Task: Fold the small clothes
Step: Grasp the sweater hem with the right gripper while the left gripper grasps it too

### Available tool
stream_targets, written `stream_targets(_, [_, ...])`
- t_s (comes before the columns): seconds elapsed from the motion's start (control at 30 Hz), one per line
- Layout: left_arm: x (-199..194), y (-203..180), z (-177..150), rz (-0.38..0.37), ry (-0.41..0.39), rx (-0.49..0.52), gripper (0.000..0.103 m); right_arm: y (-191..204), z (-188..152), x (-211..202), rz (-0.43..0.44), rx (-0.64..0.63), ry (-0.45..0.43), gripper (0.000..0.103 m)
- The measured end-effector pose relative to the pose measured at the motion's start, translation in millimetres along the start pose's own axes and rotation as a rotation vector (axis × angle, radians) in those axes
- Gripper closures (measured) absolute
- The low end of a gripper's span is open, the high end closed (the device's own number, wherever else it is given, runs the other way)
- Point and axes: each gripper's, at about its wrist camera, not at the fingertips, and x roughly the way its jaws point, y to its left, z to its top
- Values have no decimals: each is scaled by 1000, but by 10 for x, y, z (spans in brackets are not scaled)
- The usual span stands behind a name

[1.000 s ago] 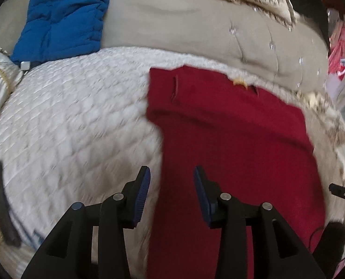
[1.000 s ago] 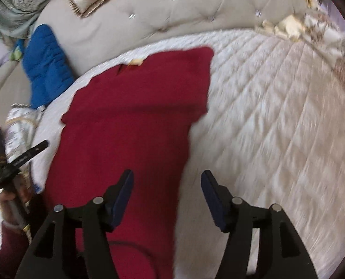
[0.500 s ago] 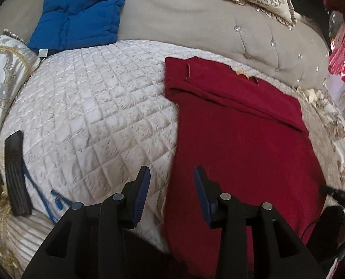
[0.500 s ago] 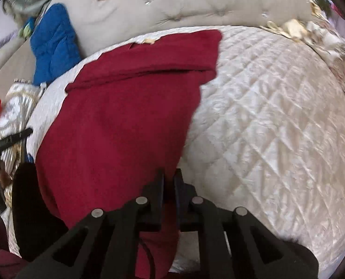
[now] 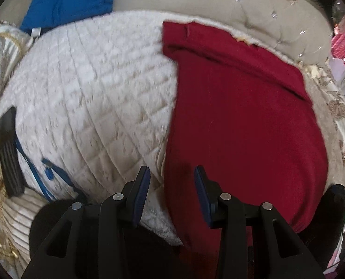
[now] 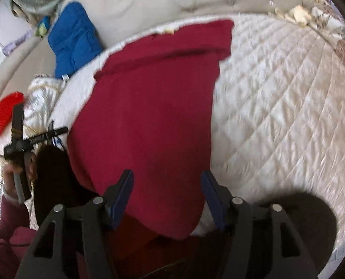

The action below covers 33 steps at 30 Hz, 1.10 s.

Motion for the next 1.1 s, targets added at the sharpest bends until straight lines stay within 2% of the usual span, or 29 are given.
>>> stream_targets(0.1, [138,-17,-50,-12,46,-9,85,-19,-46,143,-38,0,48,34])
stream_targets(0.17, [159,-56,-82,-19,46,-1,85,-43,-89,231,-49,8,81,32])
stream_targets(0.27, [166,-105,-144,-19,49,19,85,-58,-171,393,-12,19,151,32])
stream_targets(0.37, [178,-83,-213,-42,73,14,85,15,-254,509,-19,-18,176,31])
stream_targets(0.43, [187,-66,-245,-58,85,5,85,63,-264,549,-11,-30,189,27])
stream_targets(0.5, [182,-97,-275,-52,91,21,85,106,-256,583,-4,-34,195,24])
stream_targets(0.6, [190,-161,-305,-35,92,54,85,164,-315,613,0,-62,193,25])
stream_targets(0.63, [192,-154,-303,-32,90,53,86,169,-292,609,2,-72,192,31])
stream_targets(0.67, [185,-147,-304,-43,90,46,89,195,-290,593,10,-81,187,48])
stream_targets(0.7, [172,-142,-297,-69,89,40,100,215,-258,568,26,-90,174,61])
stream_targets(0.73, [166,-139,-276,-86,89,35,103,224,-244,544,41,-98,170,83])
stream_targets(0.8, [95,-119,-269,-123,67,19,103,280,-223,479,66,-129,150,84])
stream_targets(0.9, [-71,-70,-184,-224,41,-8,103,248,-104,294,171,-124,120,86])
stream_targets(1.0, [-280,-41,-9,-287,-4,-28,103,185,177,14,280,-99,37,86])
stream_targets(1.1, [-478,-13,226,-316,-71,-42,103,132,489,-209,343,-74,-57,86])
